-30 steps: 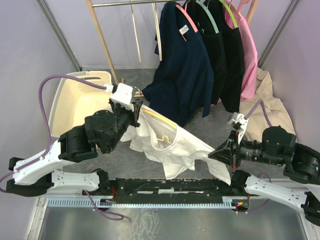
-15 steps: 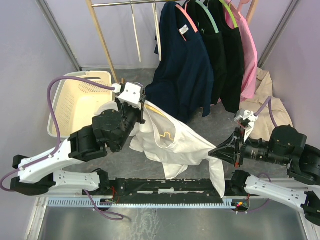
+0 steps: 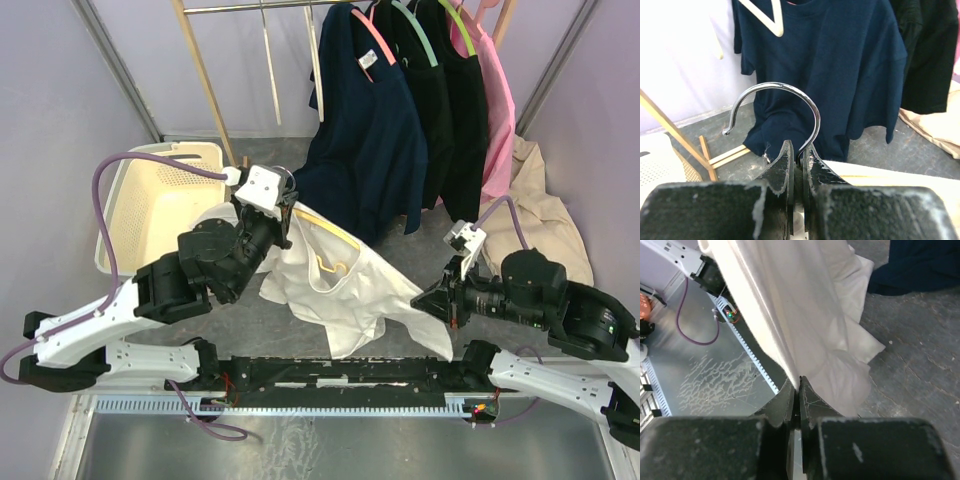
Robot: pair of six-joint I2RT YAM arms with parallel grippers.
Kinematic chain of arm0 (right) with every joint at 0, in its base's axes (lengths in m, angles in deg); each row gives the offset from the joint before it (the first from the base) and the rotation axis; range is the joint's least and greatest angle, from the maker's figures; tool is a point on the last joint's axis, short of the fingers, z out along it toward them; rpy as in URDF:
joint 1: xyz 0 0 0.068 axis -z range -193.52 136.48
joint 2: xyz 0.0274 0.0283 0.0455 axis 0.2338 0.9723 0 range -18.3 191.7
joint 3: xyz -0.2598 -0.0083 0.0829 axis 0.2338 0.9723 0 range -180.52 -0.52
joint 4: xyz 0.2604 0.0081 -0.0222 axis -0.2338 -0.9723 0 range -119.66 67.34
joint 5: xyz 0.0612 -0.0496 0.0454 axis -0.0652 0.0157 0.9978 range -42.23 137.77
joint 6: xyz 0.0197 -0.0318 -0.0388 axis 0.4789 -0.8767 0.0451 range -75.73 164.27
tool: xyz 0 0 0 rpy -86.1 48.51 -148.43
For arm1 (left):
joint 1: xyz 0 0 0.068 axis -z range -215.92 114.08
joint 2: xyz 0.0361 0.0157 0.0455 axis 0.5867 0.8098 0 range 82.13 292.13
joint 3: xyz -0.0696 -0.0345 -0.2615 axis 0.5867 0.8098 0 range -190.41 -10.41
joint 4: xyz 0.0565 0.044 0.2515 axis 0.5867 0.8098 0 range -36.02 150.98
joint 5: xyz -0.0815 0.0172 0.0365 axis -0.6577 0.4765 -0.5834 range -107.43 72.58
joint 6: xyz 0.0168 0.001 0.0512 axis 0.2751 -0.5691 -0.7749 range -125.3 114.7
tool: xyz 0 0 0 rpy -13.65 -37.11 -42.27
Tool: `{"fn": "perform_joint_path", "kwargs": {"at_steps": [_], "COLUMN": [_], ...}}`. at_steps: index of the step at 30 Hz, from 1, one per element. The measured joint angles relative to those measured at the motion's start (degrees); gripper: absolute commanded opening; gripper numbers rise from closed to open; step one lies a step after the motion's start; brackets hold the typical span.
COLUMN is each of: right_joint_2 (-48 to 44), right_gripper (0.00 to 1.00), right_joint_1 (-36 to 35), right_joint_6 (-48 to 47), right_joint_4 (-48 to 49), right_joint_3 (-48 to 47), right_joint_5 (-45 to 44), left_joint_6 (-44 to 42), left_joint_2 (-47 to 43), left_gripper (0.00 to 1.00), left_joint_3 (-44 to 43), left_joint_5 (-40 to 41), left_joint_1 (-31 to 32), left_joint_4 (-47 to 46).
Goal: Place the t-shirt on the hanger
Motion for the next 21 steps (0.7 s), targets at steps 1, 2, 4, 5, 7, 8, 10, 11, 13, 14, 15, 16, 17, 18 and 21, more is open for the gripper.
{"fn": "perform_joint_path", "kwargs": {"at_steps": [1, 2, 4, 5, 7, 8, 10, 11, 13, 14, 15, 16, 17, 18, 21], "right_joint_2": [0.04, 0.04, 0.02, 0.11, 0.42, 0.63, 1.18, 1.31, 1.44, 1.44, 1.44, 1.42, 1.42, 1.42, 1.81], "right_gripper": [0.18, 0.28, 0.39, 0.42, 0.45, 0.46, 0.49, 0.49, 0.53, 0.54, 0.55, 0.55, 0.56, 0.56, 0.56], "right_joint_1": [0.00, 0.00, 0.00, 0.00, 0.00, 0.00, 0.00, 0.00, 0.00, 0.00, 0.00, 0.00, 0.00, 0.00, 0.00], "right_joint_6": [0.00, 0.07, 0.09, -0.24, -0.35, -0.61, -1.05, -1.25, -1.79, -2.01, -2.19, -2.49, -2.64, -2.86, -3.08], "right_joint_4": [-0.57, -1.03, -2.12, -3.26, -5.05, -6.01, -7.52, -7.80, -8.31, -8.31, -8.24, -8.07, -7.76, -7.17, -6.01], "right_joint_3": [0.00, 0.00, -0.07, -0.37, -1.36, -2.23, -4.66, -5.75, -8.00, -8.92, -9.79, -10.58, -10.95, -11.10, -11.10], "right_joint_5": [-0.81, -1.49, -2.86, -3.67, -4.79, -5.25, -5.92, -6.08, -6.23, -6.19, -5.92, -5.53, -4.90, -4.07, -1.40], "left_joint_6": [0.02, 0.13, 0.70, 0.96, 1.49, 1.75, 2.03, 2.12, 2.19, 2.32, 2.51, 2.60, 2.60, 2.60, 2.67], "left_joint_2": [-0.15, -0.22, -0.22, -0.22, -0.20, -0.20, -0.15, -0.09, 0.11, 0.28, 0.52, 0.92, 1.31, 1.73, 2.73], "left_gripper": [0.03, 0.03, 0.03, 0.03, 0.03, 0.03, 0.03, 0.03, 0.03, 0.03, 0.03, 0.03, 0.03, 0.03, 0.03], "left_joint_3": [-0.07, -0.22, -0.70, -1.01, -1.64, -1.92, -2.25, -2.40, -2.58, -2.64, -2.75, -2.93, -3.04, -3.17, -3.32], "left_joint_5": [-0.81, -1.68, -3.19, -3.93, -5.03, -5.77, -6.75, -7.32, -8.20, -8.74, -9.11, -9.55, -10.14, -10.54, -11.78], "left_joint_1": [0.00, 0.00, -0.02, -0.07, -0.17, -0.26, -0.28, -0.33, -0.33, -0.33, -0.33, -0.33, -0.33, -0.33, -0.33], "left_joint_4": [0.33, 0.85, 1.79, 2.43, 3.67, 4.31, 5.18, 5.75, 6.54, 7.04, 7.52, 8.00, 8.20, 8.46, 8.96]}}
